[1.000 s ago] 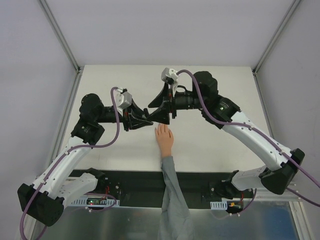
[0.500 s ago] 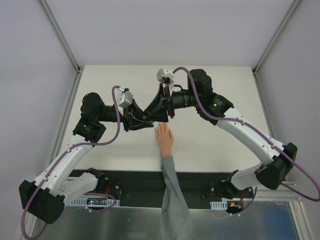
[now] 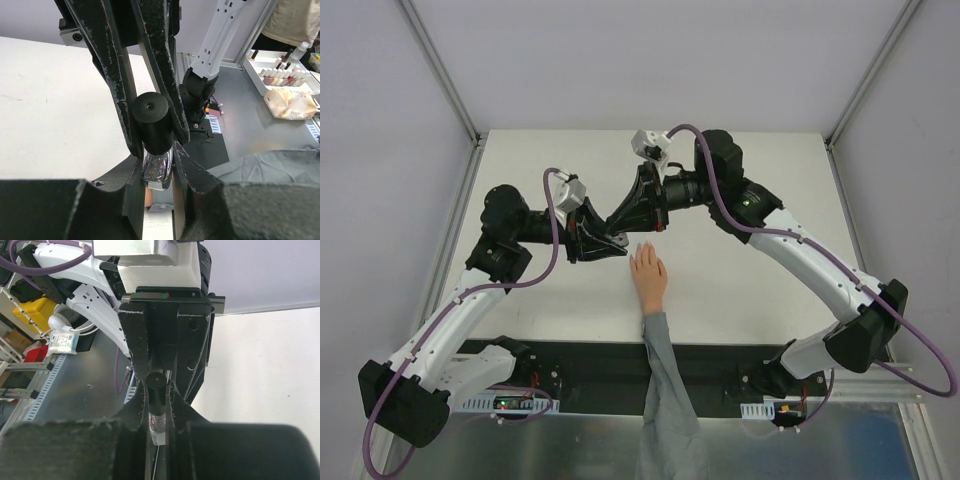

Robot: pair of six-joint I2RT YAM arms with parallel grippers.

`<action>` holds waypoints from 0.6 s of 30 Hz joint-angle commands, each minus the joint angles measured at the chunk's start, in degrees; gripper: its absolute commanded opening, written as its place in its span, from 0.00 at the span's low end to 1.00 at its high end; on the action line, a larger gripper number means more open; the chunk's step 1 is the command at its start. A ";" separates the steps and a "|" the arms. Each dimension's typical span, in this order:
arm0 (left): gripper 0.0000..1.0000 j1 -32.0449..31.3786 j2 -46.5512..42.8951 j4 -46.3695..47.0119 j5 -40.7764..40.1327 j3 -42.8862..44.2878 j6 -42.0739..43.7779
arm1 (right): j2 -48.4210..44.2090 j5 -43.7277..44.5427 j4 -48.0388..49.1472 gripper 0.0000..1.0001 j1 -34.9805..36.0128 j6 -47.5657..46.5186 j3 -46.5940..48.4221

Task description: Paint the nails

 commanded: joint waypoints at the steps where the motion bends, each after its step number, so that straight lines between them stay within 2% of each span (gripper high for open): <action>1: 0.00 -0.18 -0.55 3.72 -0.22 0.82 0.75 | -1.91 2.52 2.52 0.00 -0.26 -0.65 -0.67; 2: 0.00 -0.18 -0.73 2.85 -3.10 1.08 0.66 | -3.83 4.45 2.52 0.01 -0.17 -1.26 -3.02; 5: 0.00 0.00 -0.99 0.57 -9.08 1.87 1.10 | -9.45 18.13 4.63 0.00 2.19 -5.21 -8.04; 6: 0.00 0.00 -1.25 0.21 -10.59 1.88 1.45 | -11.48 30.97 4.46 0.00 3.77 -7.05 -11.19; 7: 0.00 0.17 -1.17 0.03 -11.65 1.88 1.54 | -12.98 38.58 4.54 0.00 5.79 -10.38 -13.22; 8: 0.00 0.17 -1.26 -0.41 -12.88 1.88 1.54 | -14.30 48.14 5.41 0.01 11.64 -12.15 -14.72; 9: 0.00 0.26 -1.43 -0.67 -14.89 1.88 1.71 | -16.22 71.38 6.82 0.01 15.61 -14.43 -17.87; 11: 0.00 0.26 -1.52 -1.73 -16.66 2.05 2.33 | -15.46 93.14 12.86 0.00 26.83 -21.80 -19.30; 12: 0.00 0.26 -1.52 -2.86 -17.80 2.14 3.11 | -12.93 104.98 12.28 0.00 28.73 -22.36 -18.18; 15: 0.00 0.26 -0.99 -3.49 -18.25 2.31 3.74 | -9.49 112.03 7.81 0.00 31.73 -20.53 -12.90; 18: 0.00 0.26 -0.38 -3.58 -17.55 2.49 3.47 | -5.97 110.84 0.35 0.00 32.18 -16.50 -7.63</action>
